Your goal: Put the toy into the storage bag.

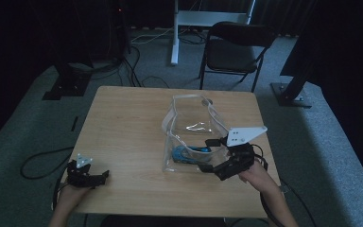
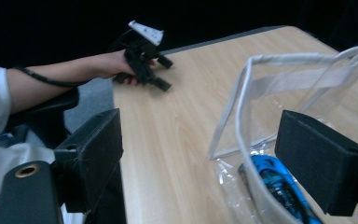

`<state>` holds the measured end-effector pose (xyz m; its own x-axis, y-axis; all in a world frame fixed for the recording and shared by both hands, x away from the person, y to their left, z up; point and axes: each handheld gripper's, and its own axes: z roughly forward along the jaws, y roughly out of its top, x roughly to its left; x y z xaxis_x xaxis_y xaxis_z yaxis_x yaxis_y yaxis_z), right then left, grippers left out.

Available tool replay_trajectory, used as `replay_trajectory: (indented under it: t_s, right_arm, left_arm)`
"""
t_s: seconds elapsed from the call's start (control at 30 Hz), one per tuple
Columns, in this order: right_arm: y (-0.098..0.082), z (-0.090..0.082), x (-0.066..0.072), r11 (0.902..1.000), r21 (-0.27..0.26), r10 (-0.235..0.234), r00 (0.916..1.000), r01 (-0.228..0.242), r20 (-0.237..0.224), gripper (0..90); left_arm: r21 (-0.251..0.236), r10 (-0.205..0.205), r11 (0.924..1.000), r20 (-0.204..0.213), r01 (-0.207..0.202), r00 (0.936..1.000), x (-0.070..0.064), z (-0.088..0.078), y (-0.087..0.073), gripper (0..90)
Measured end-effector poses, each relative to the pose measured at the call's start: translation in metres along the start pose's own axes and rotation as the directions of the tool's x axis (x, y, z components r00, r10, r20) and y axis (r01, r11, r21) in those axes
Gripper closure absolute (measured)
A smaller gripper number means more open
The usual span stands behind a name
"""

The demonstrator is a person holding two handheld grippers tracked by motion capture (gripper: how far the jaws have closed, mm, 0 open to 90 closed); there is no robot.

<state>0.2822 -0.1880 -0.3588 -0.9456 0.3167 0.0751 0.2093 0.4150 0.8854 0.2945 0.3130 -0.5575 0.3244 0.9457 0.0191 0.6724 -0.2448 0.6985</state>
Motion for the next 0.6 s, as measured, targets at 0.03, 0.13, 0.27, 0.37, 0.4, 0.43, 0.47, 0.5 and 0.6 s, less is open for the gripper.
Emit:
replay_trajectory:
  t_s: [0.03, 0.13, 0.27, 0.37, 0.4, 0.43, 0.47, 0.5, 0.6]
  right_arm:
    - [-0.002, 0.0, 0.0, 1.0, -0.005, 0.003, 1.0, -0.003, 0.003, 14.4]
    - [-0.008, -0.001, 0.001, 0.9999, -0.01, 0.012, 0.9998, -0.012, -0.014, 14.4]
    - [-0.014, 0.0, 0.002, 0.9999, -0.01, 0.012, 0.9996, -0.012, -0.024, 14.3]
    - [-0.018, 0.0, 0.004, 1.0, -0.004, 0.008, 0.9994, -0.008, -0.035, 14.4]
    - [-0.02, 0.0, 0.005, 1.0, 0.002, 0.003, 0.9993, -0.003, -0.039, 14.3]
    - [-0.022, 0.0, 0.006, 1.0, 0.007, 0.002, 0.9992, -0.002, -0.04, 14.3]
    - [-0.025, 0.001, 0.006, 0.9999, 0.01, 0.001, 0.9992, -0.001, -0.041, 14.4]
    - [-0.026, 0.001, 0.006, 0.9999, 0.017, 0.002, 0.9988, -0.002, -0.049, 14.3]
    - [-0.036, 0.005, 0.007, 0.9994, 0.033, 0.007, 0.9973, -0.005, -0.073, 14.3]
  left_arm:
    - [0.0, 0.0, 1.0, 0.0, 0.0, 1.0, 0.0, 0.0, 0.0, 1.9]
    - [0.0, 0.0, 1.0, 0.0, 0.0, 1.0, 0.0, 0.0, 0.0, 1.9]
    - [0.0, 0.0, 1.0, 0.0, 0.0, 1.0, 0.0, 0.0, 0.0, 1.9]
    - [0.0, 0.0, 1.0, 0.0, 0.0, 1.0, 0.0, 0.0, 0.0, 1.9]
    - [0.0, 0.0, 1.0, 0.0, 0.0, 1.0, 0.0, 0.0, 0.0, 1.9]
    - [0.0, 0.0, 1.0, 0.0, 0.0, 1.0, 0.0, 0.0, 0.0, 1.9]
    - [0.0, 0.0, 1.0, 0.0, 0.0, 1.0, 0.0, 0.0, 0.0, 1.9]
    - [0.0, 0.0, 1.0, 0.0, 0.0, 1.0, 0.0, 0.0, 0.0, 1.9]
    - [0.0, 0.0, 1.0, 0.0, 0.0, 1.0, 0.0, 0.0, 0.0, 1.9]
